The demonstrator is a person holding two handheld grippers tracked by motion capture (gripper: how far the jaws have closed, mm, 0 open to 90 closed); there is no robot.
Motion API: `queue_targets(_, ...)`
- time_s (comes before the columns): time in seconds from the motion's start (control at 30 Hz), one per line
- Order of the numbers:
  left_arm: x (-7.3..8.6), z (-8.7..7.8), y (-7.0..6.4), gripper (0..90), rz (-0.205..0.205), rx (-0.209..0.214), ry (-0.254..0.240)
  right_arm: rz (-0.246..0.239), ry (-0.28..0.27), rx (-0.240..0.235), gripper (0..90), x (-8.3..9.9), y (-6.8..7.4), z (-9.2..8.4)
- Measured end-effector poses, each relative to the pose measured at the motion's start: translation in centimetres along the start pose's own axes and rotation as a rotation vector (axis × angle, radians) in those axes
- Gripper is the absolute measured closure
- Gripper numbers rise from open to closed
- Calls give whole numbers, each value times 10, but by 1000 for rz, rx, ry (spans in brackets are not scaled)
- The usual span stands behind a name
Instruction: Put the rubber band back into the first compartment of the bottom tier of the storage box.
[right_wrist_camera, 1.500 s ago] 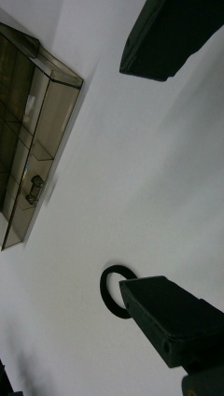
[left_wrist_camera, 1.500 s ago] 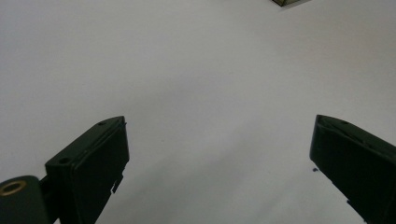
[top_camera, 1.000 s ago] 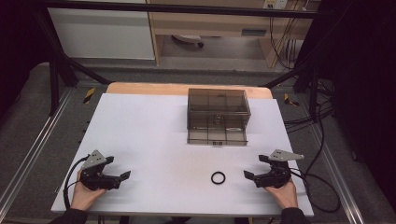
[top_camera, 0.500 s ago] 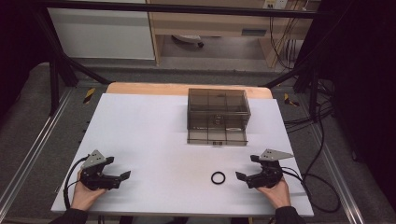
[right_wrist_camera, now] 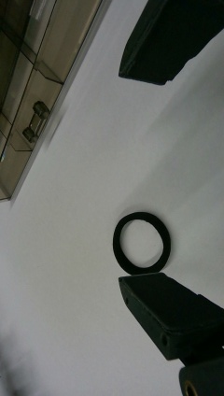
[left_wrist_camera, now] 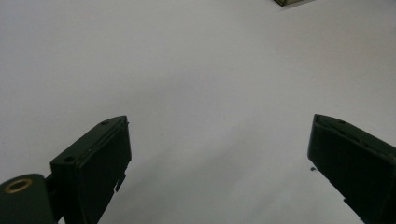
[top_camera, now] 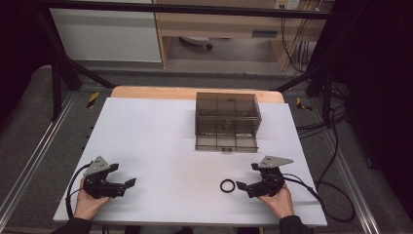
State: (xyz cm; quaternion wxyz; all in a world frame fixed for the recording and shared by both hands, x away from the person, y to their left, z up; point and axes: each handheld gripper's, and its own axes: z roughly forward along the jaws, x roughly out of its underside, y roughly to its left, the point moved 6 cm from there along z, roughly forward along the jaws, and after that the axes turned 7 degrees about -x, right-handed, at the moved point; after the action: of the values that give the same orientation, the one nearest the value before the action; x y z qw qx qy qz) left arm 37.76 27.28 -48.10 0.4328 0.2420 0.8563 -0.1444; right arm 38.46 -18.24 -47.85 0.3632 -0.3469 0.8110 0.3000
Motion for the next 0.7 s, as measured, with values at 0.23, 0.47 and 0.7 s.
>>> queue_targets(0.23, 0, 0, 1, 57, -1, -4, 0, -8, 20, 2, 34, -3, 4, 7)
queue_targets(0.47, 1, 0, 1, 57, -2, -5, 3, -7, 36, 7, 50, -5, 7, 15)
queue_targets(0.7, 1, 1, 1, 57, 0, -3, 3, -10, 49, 12, 82, -5, 10, 22)
